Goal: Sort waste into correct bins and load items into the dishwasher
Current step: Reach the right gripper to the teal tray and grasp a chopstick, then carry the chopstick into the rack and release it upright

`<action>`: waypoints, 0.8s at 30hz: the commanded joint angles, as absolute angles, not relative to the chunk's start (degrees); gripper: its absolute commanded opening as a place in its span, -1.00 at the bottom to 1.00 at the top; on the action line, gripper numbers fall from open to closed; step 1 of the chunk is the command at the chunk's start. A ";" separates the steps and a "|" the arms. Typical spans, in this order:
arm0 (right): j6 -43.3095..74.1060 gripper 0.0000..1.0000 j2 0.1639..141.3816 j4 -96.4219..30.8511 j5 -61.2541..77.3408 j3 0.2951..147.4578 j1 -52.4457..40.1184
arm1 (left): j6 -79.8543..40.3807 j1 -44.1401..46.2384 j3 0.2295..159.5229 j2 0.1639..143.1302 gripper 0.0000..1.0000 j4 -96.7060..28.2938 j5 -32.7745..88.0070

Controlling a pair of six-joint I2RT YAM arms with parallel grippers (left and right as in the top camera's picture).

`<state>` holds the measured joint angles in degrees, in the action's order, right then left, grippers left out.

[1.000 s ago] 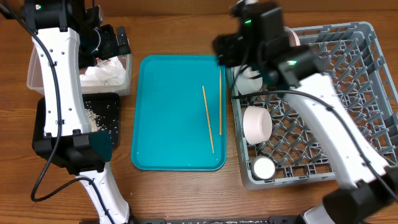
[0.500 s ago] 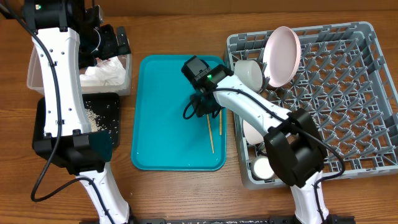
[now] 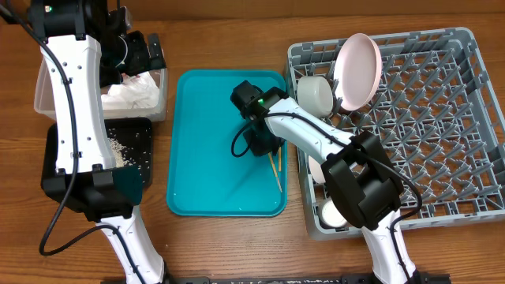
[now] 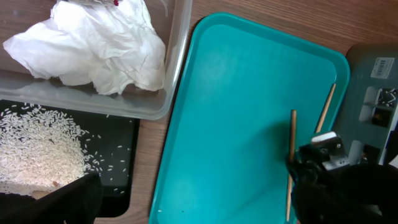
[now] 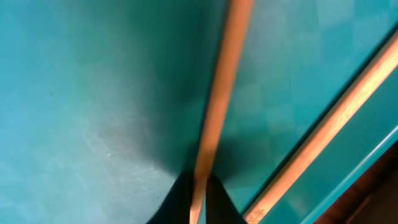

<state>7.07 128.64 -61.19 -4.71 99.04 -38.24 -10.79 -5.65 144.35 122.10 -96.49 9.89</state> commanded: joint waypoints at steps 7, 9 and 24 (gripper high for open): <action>9.34 -0.92 125.05 -67.88 -4.64 107.15 -38.28 | -11.16 -5.58 144.46 121.54 1.00 -96.64 10.52; 10.44 -0.92 120.86 -72.69 -4.69 114.32 -37.67 | -11.16 -5.61 144.46 121.54 1.00 -96.62 10.52; 22.26 -0.92 107.28 -96.09 -11.14 123.72 -13.91 | -11.16 -5.61 144.46 121.54 1.00 -96.62 10.52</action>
